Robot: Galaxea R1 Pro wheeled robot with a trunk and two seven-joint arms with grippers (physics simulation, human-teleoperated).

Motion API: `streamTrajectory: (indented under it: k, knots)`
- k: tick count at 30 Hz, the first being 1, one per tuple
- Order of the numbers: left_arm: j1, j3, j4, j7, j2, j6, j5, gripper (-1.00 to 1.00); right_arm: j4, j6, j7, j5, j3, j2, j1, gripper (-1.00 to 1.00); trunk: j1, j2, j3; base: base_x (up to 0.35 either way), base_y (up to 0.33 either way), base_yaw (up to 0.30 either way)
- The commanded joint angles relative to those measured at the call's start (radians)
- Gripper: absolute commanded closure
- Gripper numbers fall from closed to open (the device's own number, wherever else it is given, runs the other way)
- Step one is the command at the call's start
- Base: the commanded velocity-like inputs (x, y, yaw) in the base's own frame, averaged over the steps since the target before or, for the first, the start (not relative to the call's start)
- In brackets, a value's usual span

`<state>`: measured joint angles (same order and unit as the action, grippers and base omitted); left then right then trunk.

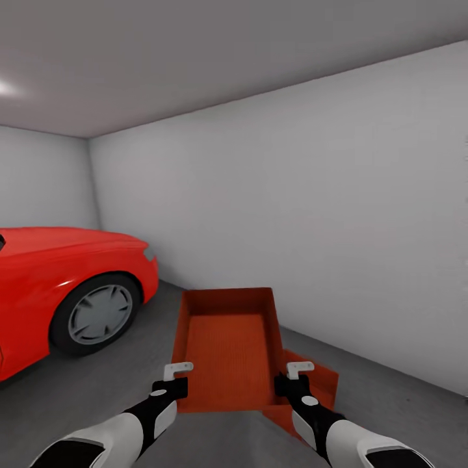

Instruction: Move the two storage containers from the living room to the garage. In the garage, place one container on the floor and stack the other container on top of it (either order is fine).

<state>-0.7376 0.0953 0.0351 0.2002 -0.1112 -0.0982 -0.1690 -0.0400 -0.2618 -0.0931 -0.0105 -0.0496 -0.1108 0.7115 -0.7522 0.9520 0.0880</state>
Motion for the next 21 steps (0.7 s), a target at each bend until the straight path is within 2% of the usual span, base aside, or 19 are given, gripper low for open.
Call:
streamTrajectory:
  k: [1, 21]
  knots:
    - [0.000, -0.039, -0.003, 0.007, 0.011, -0.005, -0.017, 1.00, -0.003, -0.019, -0.004, -0.023, 0.071, -0.001, 0.002, 1.00, -0.001, 0.001, 0.002, 0.320, 0.072, -0.281]
    - [0.000, -0.039, -0.003, 0.007, 0.011, -0.005, -0.017, 1.00, -0.003, -0.019, -0.004, -0.023, 0.071, -0.001, 0.002, 1.00, -0.001, 0.001, 0.002, 0.320, 0.075, -0.281]
